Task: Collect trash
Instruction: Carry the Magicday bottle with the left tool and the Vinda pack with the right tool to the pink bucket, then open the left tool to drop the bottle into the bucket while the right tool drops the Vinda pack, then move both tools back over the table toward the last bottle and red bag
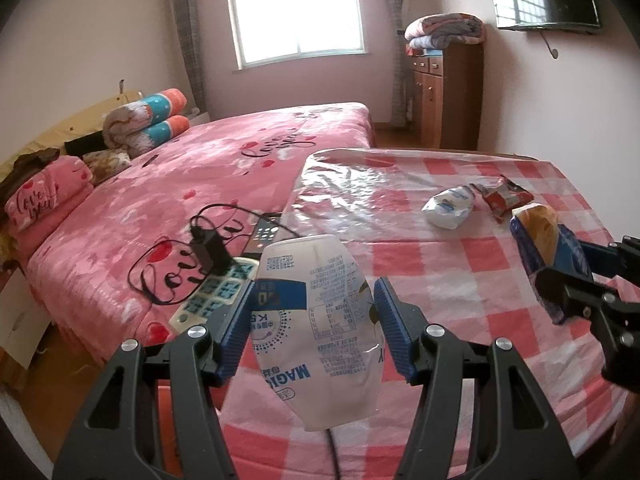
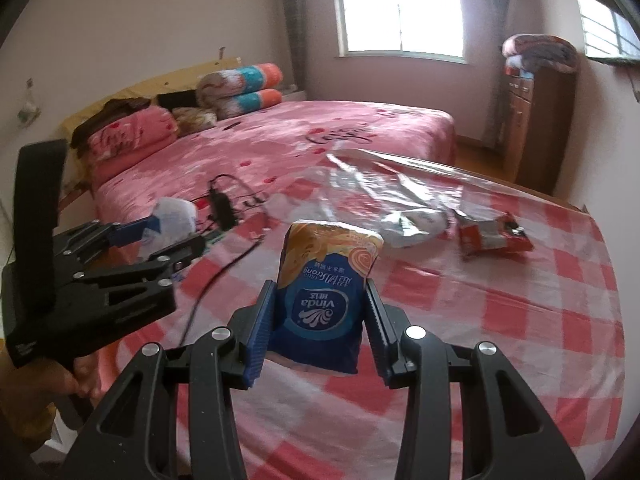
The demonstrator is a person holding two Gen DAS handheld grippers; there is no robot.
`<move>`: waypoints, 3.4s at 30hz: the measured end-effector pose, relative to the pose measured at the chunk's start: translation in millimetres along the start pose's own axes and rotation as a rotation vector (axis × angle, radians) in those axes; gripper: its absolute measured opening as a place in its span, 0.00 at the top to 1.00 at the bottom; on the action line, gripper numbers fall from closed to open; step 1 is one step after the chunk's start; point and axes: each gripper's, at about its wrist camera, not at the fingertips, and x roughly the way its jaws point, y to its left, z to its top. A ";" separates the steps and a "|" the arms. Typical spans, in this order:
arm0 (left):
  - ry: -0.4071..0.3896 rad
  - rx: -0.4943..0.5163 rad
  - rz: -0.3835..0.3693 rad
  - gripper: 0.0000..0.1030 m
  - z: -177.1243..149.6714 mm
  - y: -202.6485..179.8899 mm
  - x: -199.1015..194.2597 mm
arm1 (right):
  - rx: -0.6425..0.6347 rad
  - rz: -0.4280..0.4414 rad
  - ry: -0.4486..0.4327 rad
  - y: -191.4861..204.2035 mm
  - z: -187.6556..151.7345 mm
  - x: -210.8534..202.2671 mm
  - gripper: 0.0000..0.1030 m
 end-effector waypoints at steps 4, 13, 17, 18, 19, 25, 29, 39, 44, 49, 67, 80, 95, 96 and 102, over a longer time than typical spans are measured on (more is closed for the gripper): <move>0.009 -0.019 0.024 0.41 -7.6 16.8 -3.7 | -0.042 0.032 0.006 23.0 2.0 3.0 0.57; 0.043 -0.071 0.095 0.41 -31.0 60.0 -10.4 | -0.128 0.115 0.029 74.5 2.8 14.0 0.57; 0.062 -0.087 0.123 0.41 -41.8 77.5 -12.2 | -0.173 0.154 0.050 100.3 -0.2 22.1 0.57; 0.071 -0.092 0.132 0.41 -46.3 83.2 -12.1 | -0.184 0.164 0.056 106.3 -0.7 23.7 0.57; 0.078 -0.096 0.139 0.41 -49.3 87.7 -11.4 | -0.195 0.176 0.063 112.9 -1.1 25.7 0.57; 0.147 -0.163 0.185 0.41 -77.8 126.2 -5.6 | -0.262 0.250 0.103 151.6 -6.3 42.0 0.57; 0.199 -0.224 0.211 0.41 -99.0 152.9 -1.2 | -0.312 0.291 0.129 177.0 -13.0 53.8 0.57; 0.313 -0.405 0.202 0.41 -154.4 211.1 14.3 | -0.435 0.387 0.181 233.6 -26.2 77.1 0.52; 0.378 -0.496 0.172 0.36 -177.1 229.8 24.6 | -0.458 0.385 0.195 248.4 -33.9 88.6 0.20; 0.375 -0.541 0.170 0.31 -188.1 242.3 23.9 | -0.387 0.366 0.163 232.4 -25.9 84.0 0.13; 0.260 -0.475 0.133 0.19 -150.0 219.3 6.3 | -0.095 0.218 0.097 135.1 -5.3 72.8 0.09; 0.200 -0.380 0.033 0.18 -99.6 168.0 -5.2 | 0.028 0.102 0.023 73.1 0.9 52.9 0.09; 0.172 -0.237 -0.034 0.18 -54.5 95.1 0.9 | 0.151 0.015 -0.018 0.3 -3.9 43.0 0.09; 0.171 -0.223 -0.038 0.18 -51.6 88.7 1.7 | 0.162 0.008 -0.019 -4.7 -4.6 42.8 0.09; 0.164 -0.170 -0.058 0.18 -39.7 61.4 5.3 | 0.205 -0.017 -0.026 -30.3 -9.2 40.7 0.09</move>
